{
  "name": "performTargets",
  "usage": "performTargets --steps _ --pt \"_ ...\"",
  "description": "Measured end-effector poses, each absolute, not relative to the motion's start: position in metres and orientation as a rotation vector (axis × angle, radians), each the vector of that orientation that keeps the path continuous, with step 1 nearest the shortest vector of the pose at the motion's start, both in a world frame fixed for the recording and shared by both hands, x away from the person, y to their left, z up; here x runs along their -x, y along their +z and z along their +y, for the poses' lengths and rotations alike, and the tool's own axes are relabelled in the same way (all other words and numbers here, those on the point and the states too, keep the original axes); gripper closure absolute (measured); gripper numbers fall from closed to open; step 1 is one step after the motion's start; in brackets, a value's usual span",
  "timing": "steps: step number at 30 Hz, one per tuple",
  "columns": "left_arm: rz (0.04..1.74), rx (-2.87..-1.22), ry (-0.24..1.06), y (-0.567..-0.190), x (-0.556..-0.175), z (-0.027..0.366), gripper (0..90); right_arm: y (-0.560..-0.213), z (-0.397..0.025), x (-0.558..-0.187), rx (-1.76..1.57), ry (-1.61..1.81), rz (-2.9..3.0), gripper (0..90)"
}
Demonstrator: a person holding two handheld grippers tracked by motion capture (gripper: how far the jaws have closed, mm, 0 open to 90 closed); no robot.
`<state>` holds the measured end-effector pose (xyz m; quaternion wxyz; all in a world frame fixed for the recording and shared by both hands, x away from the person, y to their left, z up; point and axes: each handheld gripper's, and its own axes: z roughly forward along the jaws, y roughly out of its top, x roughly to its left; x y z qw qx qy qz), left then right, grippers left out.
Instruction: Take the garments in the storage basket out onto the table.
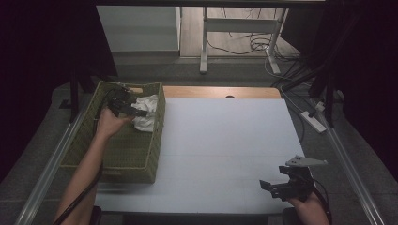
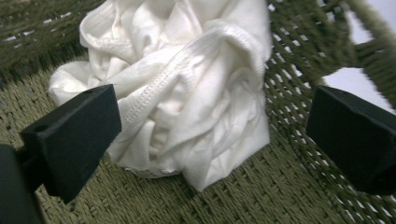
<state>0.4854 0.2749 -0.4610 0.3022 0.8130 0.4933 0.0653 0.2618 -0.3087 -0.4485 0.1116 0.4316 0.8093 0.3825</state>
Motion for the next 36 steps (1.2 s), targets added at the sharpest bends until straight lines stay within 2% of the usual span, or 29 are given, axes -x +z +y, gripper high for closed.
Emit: performTargets --steps 9,13,18,22,28,36 --pt "1.395 -2.211 0.134 -0.481 -0.495 0.275 8.3 -0.449 -0.309 -0.262 -1.267 1.123 2.378 1.6" --pt "1.412 -2.229 0.127 -0.482 -0.493 0.275 24.2 -0.448 -0.308 -0.262 -1.266 1.121 2.381 1.6" --pt "1.430 -2.243 0.124 -0.481 -0.490 0.276 57.6 -0.448 -0.308 -0.262 -1.260 1.121 2.387 1.8" --pt "1.419 -2.243 0.106 -0.480 -0.489 0.275 77.2 -0.449 -0.308 -0.262 -1.259 1.120 2.389 1.8" --pt "1.449 -2.223 0.111 -0.468 -0.487 0.270 81.1 -0.449 -0.308 -0.262 -1.261 1.122 2.388 1.8" --pt "1.382 -2.145 0.136 -0.443 -0.478 0.275 81.6 -0.449 -0.308 -0.262 -1.263 1.119 2.388 1.8"
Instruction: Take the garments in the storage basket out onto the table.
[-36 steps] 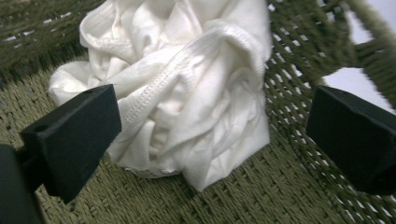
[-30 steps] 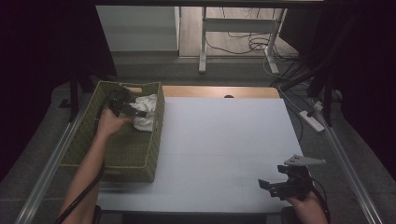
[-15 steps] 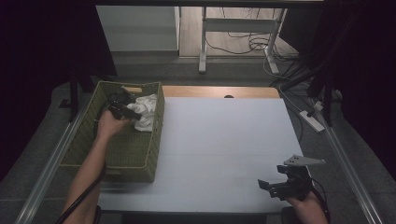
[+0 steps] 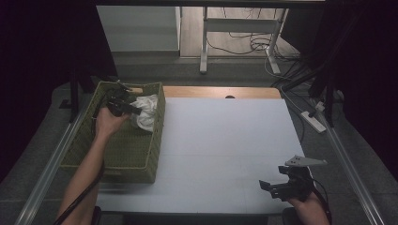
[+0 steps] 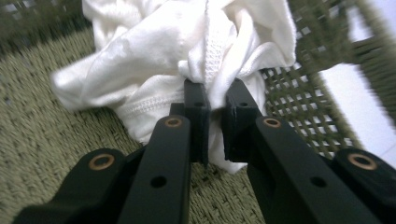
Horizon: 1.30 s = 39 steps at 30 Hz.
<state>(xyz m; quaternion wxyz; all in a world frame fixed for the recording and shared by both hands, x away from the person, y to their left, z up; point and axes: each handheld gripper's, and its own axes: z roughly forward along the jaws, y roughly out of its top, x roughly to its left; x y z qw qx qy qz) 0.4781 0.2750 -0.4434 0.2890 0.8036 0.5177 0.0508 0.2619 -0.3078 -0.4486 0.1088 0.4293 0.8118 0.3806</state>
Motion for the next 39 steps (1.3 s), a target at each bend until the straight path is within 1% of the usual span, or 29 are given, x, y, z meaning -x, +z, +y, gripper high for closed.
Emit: performTargets --steps 6,16,23,30,39 --pt "1.330 -2.059 0.128 -0.419 -0.471 0.281 82.1 -0.449 -0.308 -0.262 -1.264 1.119 2.386 1.8" --pt "1.245 -2.036 0.202 -0.377 -0.456 0.279 82.3 -0.448 -0.308 -0.262 -1.262 1.121 2.383 1.8" --pt "1.198 -2.007 0.210 -0.351 -0.449 0.278 82.4 -0.449 -0.308 -0.262 -1.262 1.120 2.385 1.8" --pt "1.138 -2.010 0.219 -0.330 -0.443 0.269 82.3 -0.449 -0.308 -0.262 -1.263 1.120 2.385 1.8" --pt "1.045 -2.030 0.219 -0.308 -0.439 0.245 82.4 -0.448 -0.308 -0.262 -1.262 1.120 2.384 1.8"
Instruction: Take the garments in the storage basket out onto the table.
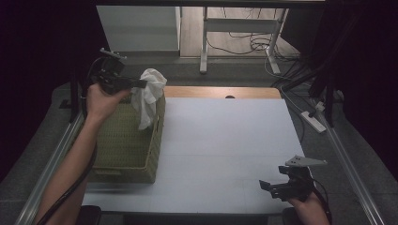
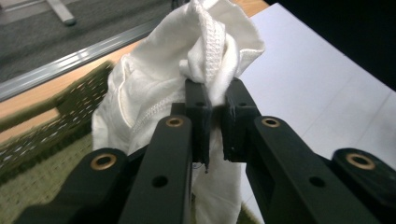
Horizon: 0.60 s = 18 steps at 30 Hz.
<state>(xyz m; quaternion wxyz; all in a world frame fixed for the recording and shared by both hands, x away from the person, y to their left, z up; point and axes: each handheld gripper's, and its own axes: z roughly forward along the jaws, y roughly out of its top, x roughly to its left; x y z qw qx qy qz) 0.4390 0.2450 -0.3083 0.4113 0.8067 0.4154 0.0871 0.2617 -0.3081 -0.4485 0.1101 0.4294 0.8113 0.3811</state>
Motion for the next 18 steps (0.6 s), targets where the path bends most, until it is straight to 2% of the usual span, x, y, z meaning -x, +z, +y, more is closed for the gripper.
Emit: performTargets --steps 18 --pt "0.842 -2.014 0.169 -0.270 -0.435 0.184 82.3 -0.448 -0.308 -0.262 -1.262 1.125 2.385 1.8"
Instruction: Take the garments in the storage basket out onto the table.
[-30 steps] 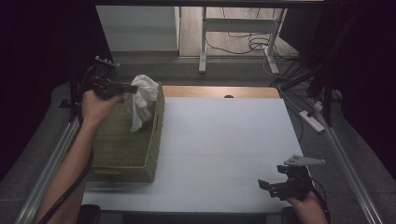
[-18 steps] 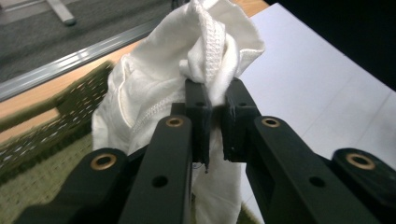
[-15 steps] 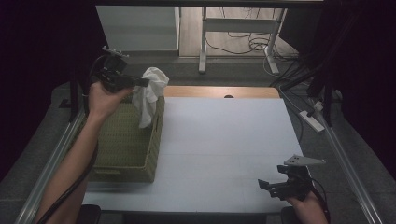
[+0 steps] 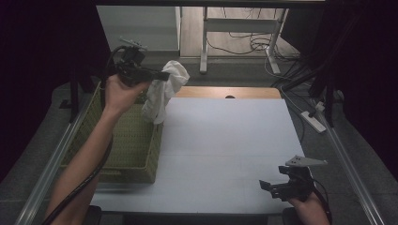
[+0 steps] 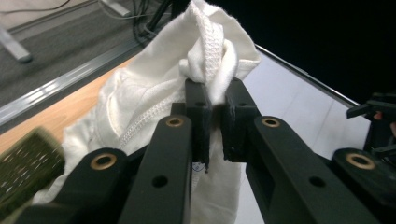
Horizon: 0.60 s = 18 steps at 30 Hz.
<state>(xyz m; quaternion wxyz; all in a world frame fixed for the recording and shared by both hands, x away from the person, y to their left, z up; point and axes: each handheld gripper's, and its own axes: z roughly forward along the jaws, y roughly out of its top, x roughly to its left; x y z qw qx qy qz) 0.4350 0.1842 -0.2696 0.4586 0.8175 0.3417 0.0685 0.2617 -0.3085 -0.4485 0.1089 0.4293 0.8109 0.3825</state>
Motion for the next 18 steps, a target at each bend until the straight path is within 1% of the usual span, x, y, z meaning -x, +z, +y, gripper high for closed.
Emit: performTargets --steps 4,18 --pt "0.799 -2.028 0.176 -0.263 -0.434 0.169 82.3 -0.448 -0.309 -0.262 -1.261 1.125 2.386 1.8" --pt "0.663 -2.042 0.120 -0.248 -0.429 0.119 82.3 -0.449 -0.309 -0.262 -1.264 1.135 2.384 1.8"
